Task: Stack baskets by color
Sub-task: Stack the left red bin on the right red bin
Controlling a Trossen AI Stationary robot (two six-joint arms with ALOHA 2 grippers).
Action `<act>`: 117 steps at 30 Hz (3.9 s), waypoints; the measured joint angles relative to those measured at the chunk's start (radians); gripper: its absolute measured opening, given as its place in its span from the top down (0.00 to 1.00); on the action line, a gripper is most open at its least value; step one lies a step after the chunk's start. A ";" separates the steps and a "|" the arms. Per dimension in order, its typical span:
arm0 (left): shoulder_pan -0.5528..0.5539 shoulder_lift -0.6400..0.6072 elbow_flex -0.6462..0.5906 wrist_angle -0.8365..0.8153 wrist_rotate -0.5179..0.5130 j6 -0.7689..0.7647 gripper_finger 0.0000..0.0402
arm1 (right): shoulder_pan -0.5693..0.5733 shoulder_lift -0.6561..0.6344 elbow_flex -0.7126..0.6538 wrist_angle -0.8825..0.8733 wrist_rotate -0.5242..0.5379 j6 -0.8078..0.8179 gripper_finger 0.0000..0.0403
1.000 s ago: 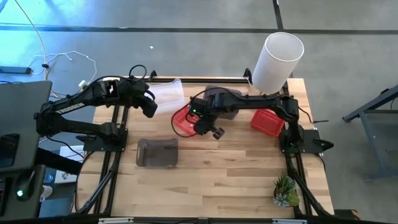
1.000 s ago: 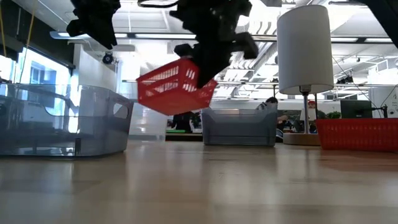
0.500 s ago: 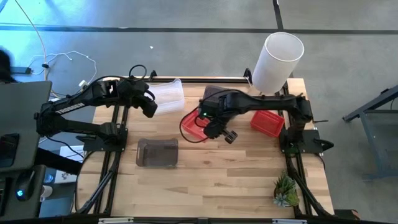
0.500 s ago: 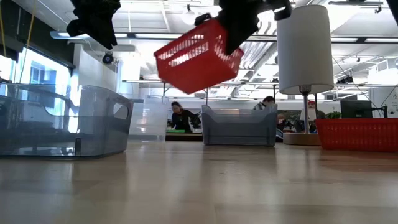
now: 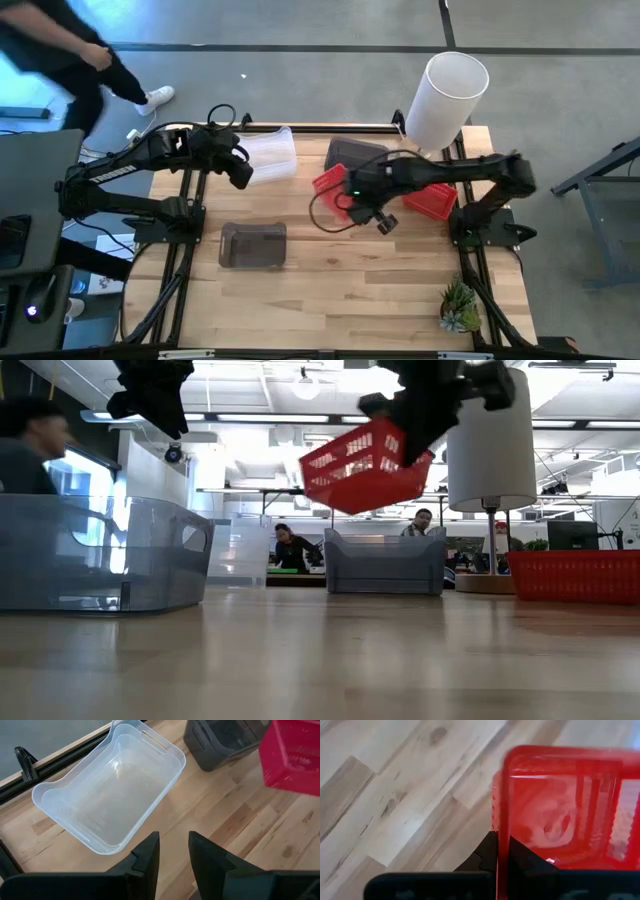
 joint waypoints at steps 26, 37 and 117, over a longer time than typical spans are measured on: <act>0.000 0.000 0.000 -0.001 -0.003 0.000 0.78 | 0.185 -0.541 -0.371 -0.165 0.298 0.466 1.00; 0.000 0.000 0.000 0.000 -0.004 0.000 0.78 | 0.183 -0.538 -0.371 -0.387 0.272 0.416 1.00; 0.000 0.000 0.000 0.000 -0.036 0.000 0.78 | 0.362 -0.446 -0.654 -0.391 0.263 0.320 1.00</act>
